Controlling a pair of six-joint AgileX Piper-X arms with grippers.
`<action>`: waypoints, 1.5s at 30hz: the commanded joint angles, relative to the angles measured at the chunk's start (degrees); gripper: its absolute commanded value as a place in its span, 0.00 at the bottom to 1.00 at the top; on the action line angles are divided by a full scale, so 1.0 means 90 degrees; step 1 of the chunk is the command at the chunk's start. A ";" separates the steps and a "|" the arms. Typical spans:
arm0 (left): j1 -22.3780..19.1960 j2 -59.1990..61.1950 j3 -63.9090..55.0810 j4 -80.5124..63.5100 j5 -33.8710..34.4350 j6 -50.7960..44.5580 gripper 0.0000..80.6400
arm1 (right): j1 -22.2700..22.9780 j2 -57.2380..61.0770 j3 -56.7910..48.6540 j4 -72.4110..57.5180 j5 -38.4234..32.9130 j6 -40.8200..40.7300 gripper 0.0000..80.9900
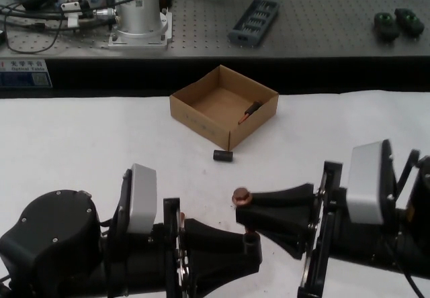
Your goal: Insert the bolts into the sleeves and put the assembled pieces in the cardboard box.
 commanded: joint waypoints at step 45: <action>0.0019 -0.0030 -0.0062 0.0354 -0.0612 0.0605 0.01 | -0.0023 0.0016 0.0014 -0.1341 -0.0653 0.1074 0.07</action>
